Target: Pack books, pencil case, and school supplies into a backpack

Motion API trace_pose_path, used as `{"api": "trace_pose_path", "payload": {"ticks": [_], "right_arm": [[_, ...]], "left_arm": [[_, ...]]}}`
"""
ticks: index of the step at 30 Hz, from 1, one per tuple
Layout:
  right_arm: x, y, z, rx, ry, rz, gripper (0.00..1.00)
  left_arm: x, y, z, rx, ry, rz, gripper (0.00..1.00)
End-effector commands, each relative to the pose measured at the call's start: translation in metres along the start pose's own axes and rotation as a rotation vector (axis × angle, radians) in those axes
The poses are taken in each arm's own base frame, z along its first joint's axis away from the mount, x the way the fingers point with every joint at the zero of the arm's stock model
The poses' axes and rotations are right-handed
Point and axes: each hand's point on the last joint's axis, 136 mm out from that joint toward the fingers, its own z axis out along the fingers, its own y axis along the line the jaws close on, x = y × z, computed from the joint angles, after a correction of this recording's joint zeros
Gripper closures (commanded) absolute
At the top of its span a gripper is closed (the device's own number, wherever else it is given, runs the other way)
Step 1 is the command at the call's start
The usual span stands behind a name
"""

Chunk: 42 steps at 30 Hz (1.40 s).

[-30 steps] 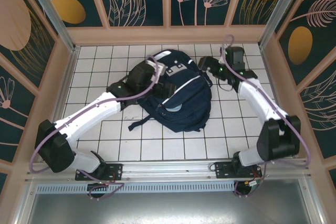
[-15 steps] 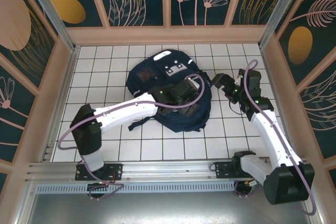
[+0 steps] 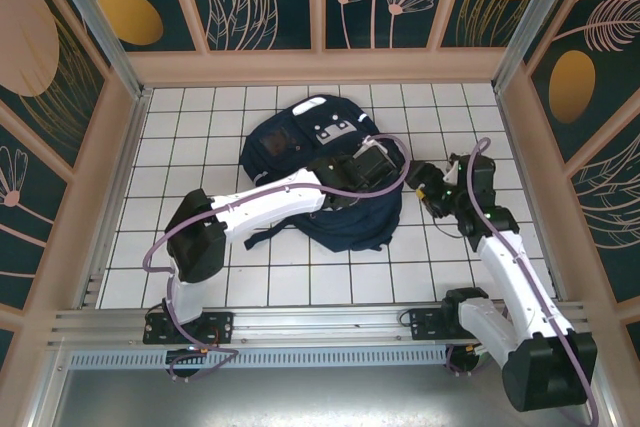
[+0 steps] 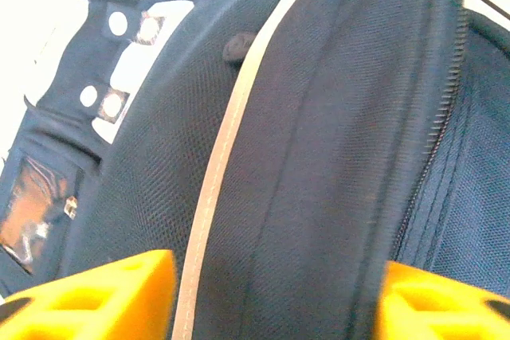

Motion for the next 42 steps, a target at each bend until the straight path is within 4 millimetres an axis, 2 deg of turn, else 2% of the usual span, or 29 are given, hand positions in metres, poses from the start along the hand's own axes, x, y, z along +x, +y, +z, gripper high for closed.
{"api": "trace_pose_path", "payload": {"ticks": [1, 7, 14, 18, 20, 26, 34, 42], "right_arm": [[0.023, 0.021, 0.005, -0.110, 0.077, -0.013, 0.30], [0.061, 0.042, 0.024, -0.215, 0.157, -0.026, 0.45], [0.094, 0.066, 0.042, -0.328, 0.235, -0.020, 0.65], [0.112, 0.072, 0.055, -0.344, 0.289, -0.023, 0.84], [0.119, 0.073, 0.061, -0.352, 0.306, -0.022, 0.88], [0.117, 0.080, 0.079, -0.376, 0.269, -0.057, 0.92], [0.113, 0.098, 0.090, -0.462, 0.198, -0.089, 0.93], [0.114, 0.097, 0.110, -0.468, 0.157, -0.041, 0.95]], "left_arm": [[-0.015, 0.023, -0.006, -0.086, -0.033, -0.022, 0.55], [-0.019, 0.031, -0.012, -0.038, -0.028, -0.071, 0.76], [-0.027, 0.041, -0.020, 0.043, -0.048, -0.148, 0.85], [-0.031, 0.044, -0.026, 0.080, -0.060, -0.177, 0.88], [-0.031, 0.042, -0.028, 0.104, -0.061, -0.185, 0.91], [-0.027, 0.040, -0.033, 0.139, -0.059, -0.206, 0.94], [-0.022, 0.031, -0.042, 0.218, -0.056, -0.237, 0.97], [-0.020, 0.017, -0.043, 0.306, -0.044, -0.278, 0.97]]}}
